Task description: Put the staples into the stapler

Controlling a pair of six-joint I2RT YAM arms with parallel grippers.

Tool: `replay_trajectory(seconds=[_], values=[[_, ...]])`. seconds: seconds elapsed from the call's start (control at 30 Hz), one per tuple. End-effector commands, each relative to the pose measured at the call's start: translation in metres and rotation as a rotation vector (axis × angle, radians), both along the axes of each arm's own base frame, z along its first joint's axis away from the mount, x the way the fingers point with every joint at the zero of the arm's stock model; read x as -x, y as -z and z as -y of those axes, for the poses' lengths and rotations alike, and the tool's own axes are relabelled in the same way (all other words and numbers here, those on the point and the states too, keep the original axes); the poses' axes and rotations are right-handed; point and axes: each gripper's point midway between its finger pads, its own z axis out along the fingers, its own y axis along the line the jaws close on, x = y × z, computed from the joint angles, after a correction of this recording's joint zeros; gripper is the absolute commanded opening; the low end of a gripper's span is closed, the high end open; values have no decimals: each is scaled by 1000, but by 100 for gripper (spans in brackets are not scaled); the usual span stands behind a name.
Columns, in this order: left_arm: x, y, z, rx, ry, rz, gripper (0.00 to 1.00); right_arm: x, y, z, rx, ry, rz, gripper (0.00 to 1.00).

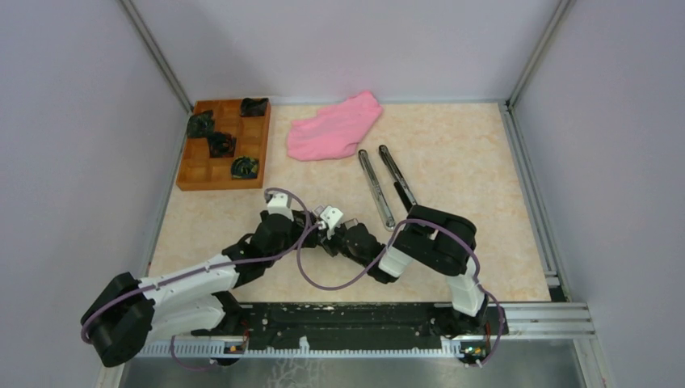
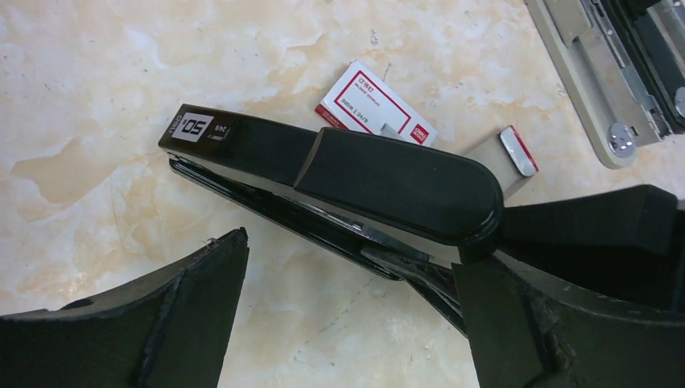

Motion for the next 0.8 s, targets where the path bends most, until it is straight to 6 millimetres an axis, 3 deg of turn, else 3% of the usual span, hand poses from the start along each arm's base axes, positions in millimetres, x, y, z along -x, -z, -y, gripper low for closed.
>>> replay_trajectory(seconds=[0.0, 0.17, 0.27, 0.53, 0.77], values=[[2, -24, 13, 120, 18, 36, 99, 0, -16, -8, -71, -23, 37, 0], [3, -37, 6, 156, -7, 56, 99, 1, -15, -6, -71, -20, 33, 0], [3, -42, -1, 184, -35, 59, 99, 3, -15, -4, -71, -23, 25, 6], [-2, -42, -25, 258, -136, -4, 99, 15, -23, 7, -74, -37, -14, 39], [-10, -31, -51, 318, -229, -116, 99, 29, -39, 16, -1, -101, -110, 61]])
